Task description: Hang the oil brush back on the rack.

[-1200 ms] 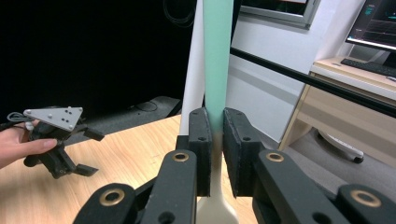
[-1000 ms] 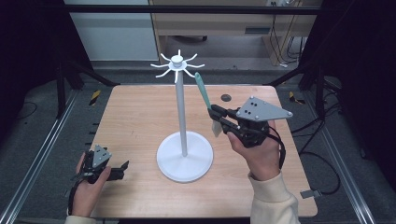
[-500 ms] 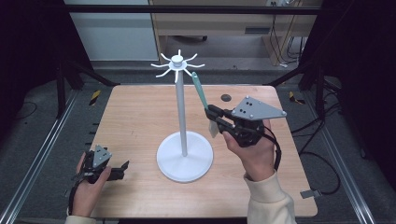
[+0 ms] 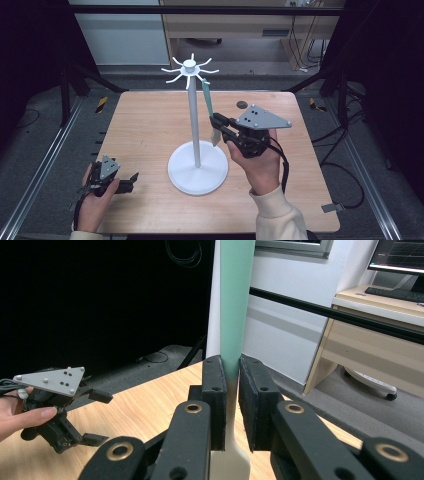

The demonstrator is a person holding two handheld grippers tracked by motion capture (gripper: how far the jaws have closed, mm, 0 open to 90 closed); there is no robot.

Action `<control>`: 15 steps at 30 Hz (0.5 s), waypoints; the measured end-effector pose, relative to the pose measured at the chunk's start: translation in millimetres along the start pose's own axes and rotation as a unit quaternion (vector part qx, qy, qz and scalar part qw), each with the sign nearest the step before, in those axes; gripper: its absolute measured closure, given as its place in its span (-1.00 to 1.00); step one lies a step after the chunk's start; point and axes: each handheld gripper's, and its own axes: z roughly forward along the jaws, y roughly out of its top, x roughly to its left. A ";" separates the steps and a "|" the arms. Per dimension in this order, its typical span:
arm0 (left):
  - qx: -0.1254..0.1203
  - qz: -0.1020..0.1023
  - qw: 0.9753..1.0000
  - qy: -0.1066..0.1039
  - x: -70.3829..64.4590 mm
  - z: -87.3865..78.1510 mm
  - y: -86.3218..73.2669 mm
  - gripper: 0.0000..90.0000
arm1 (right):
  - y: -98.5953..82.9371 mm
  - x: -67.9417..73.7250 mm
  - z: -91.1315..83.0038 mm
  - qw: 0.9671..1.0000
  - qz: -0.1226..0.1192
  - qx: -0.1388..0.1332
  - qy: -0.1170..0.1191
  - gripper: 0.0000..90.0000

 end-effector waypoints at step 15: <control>0.002 0.002 1.000 0.001 -0.6 0.7 0.4 -0.92 | -0.4 0.6 1.4 1.000 0.000 -0.001 -0.001 0.82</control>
